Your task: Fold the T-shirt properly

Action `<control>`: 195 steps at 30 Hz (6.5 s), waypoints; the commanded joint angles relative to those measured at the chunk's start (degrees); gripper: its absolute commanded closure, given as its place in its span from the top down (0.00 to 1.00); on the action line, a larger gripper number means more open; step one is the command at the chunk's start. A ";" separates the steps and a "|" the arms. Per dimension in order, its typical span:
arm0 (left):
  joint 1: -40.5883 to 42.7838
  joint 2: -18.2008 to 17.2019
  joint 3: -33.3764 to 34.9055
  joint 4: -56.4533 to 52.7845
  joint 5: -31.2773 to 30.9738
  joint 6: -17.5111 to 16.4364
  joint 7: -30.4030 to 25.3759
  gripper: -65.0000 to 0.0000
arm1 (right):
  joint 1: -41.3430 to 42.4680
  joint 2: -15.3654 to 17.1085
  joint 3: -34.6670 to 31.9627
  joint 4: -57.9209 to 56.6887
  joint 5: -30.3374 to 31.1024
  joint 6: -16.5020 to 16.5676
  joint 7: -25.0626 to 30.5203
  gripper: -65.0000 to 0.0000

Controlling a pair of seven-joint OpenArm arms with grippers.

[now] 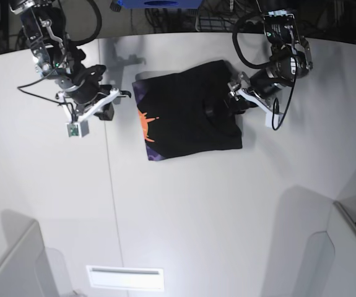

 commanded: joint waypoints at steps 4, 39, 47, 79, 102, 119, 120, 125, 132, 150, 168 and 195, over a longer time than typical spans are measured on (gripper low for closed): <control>-0.67 -1.04 4.15 0.27 -0.20 0.02 0.23 0.26 | 0.38 0.54 0.43 0.79 0.04 0.52 2.59 0.00; -27.66 -25.30 66.31 0.89 33.29 5.21 0.50 0.00 | -9.73 -4.47 18.89 -0.97 0.13 0.52 2.77 0.00; -36.89 -24.34 77.56 0.80 41.82 -4.64 -0.56 0.00 | -16.15 -9.83 26.19 -0.88 0.04 0.52 2.77 0.00; -34.95 -13.43 79.58 -6.14 58.26 -14.26 -10.14 0.00 | -14.92 -13.70 27.07 -0.97 -0.05 0.52 2.68 0.00; -36.53 -12.12 79.67 -6.58 58.35 -14.26 -5.39 0.06 | -14.74 -13.52 26.81 -0.97 -0.05 0.52 2.50 0.00; -43.74 -12.29 73.51 2.30 58.35 -14.26 -5.30 0.64 | -14.57 -13.52 26.45 -0.97 -0.05 0.52 2.42 0.00; -44.45 -12.29 73.51 2.82 58.35 -14.26 -5.30 0.67 | -14.48 -13.52 26.45 -0.97 -0.05 0.52 2.42 0.00; -44.01 -12.38 69.03 8.01 58.26 -14.26 -5.22 0.65 | -14.30 -13.52 26.45 -0.97 -0.13 0.52 2.50 0.00; -29.85 -13.61 41.34 23.57 58.96 -14.26 -5.83 0.00 | -18.26 -7.81 26.45 0.26 -1.01 0.52 6.55 0.00; 28.61 -11.15 -1.39 26.56 58.26 -14.26 -57.08 0.00 | -41.82 -7.46 26.72 2.90 -31.25 18.54 17.27 0.00; 45.93 -6.49 -1.91 -10.19 60.11 -7.71 -91.37 0.00 | -52.19 -1.04 12.65 -3.69 -32.75 18.72 14.64 0.00; 0.39 -11.68 -2.00 -85.97 101.60 9.52 -79.68 0.00 | -3.14 -19.94 -4.49 -109.89 -32.57 18.54 50.86 0.00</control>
